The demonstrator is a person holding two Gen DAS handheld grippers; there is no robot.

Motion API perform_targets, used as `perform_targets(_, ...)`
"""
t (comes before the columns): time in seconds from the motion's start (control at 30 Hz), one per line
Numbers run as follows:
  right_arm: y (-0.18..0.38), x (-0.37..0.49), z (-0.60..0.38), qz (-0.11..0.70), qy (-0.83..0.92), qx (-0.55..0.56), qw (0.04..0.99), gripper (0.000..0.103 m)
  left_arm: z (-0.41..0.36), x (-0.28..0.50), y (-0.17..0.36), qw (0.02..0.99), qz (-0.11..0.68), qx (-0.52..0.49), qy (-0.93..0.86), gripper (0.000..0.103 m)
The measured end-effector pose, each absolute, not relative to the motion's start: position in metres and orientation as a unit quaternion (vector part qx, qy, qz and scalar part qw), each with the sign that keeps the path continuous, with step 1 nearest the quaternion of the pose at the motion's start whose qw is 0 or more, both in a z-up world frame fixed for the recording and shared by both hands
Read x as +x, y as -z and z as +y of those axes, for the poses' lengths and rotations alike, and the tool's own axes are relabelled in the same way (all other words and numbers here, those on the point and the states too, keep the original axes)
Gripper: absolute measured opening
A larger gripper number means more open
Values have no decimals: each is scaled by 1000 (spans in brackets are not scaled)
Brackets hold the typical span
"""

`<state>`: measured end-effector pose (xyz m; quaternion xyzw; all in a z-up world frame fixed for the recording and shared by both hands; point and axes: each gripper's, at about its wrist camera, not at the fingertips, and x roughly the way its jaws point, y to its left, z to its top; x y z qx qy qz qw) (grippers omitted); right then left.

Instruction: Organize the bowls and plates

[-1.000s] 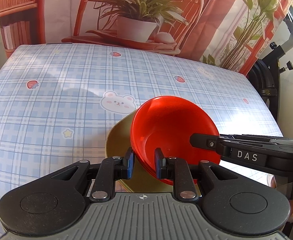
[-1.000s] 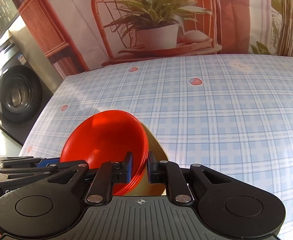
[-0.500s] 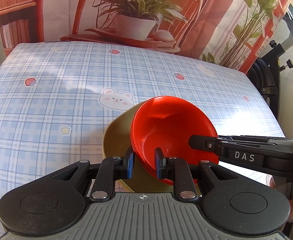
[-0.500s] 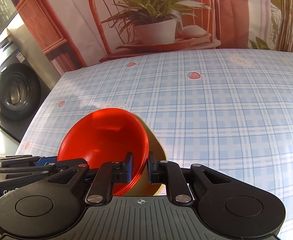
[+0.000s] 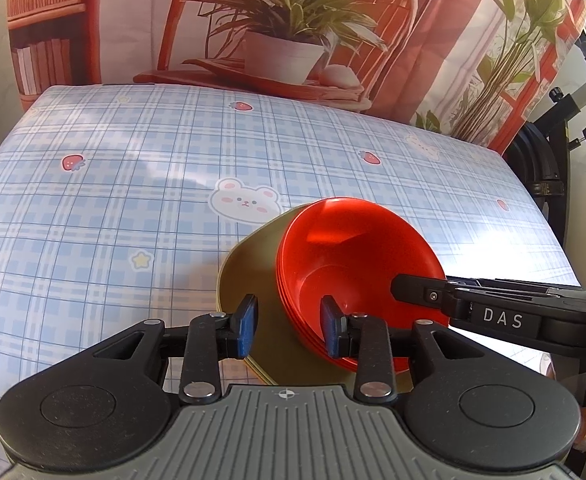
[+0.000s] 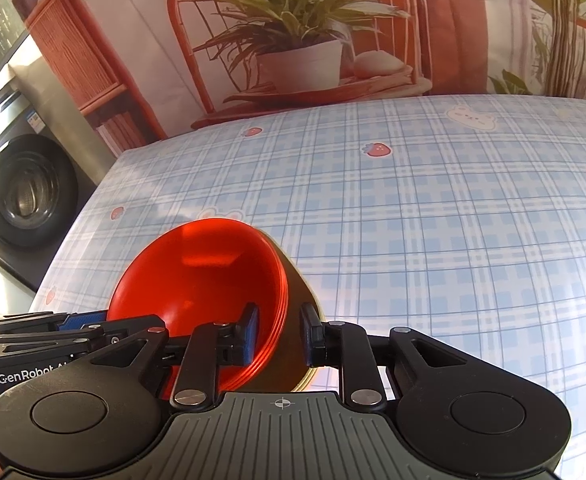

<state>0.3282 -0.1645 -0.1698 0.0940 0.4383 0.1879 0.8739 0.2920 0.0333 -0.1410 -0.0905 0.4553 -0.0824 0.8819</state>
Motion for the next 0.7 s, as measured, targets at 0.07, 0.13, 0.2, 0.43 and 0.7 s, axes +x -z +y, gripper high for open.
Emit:
perform_targets(0.07,167,326,-165,432,-188,94,877,21,33,291,139,884,452,-87,79,36)
perform_targets(0.13,163,324,-167,423,-189,95,881,21,33,289,137,887,449,-82,75,36)
perform_targets(0.2,159,321,-168,412,-185,90,888,21,33,288,135,889,446,-80,71,36)
perform_targets(0.43,146,311,-176,383,-175,96,902,22,33,279,123,896,433,-72,65,36)
perform_targets(0.7,137,290,-185,354,-164,99,915,22,33,258,104,910,407,-62,49,39)
